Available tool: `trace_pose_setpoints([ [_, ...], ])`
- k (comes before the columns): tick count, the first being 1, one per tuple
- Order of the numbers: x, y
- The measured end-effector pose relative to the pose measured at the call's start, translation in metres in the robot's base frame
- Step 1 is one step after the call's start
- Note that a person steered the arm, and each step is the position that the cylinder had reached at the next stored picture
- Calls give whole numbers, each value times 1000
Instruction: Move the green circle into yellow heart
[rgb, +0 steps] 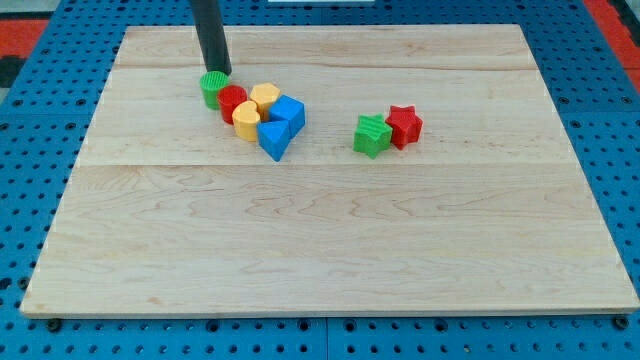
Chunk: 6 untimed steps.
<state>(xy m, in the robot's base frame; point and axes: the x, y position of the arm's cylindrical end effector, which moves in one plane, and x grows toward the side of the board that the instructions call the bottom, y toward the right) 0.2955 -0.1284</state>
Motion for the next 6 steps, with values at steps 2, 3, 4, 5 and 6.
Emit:
trace_pose_setpoints([
  [2, 54, -18],
  [3, 59, -35],
  [4, 82, -99],
  [5, 117, -78],
  [6, 111, -44],
])
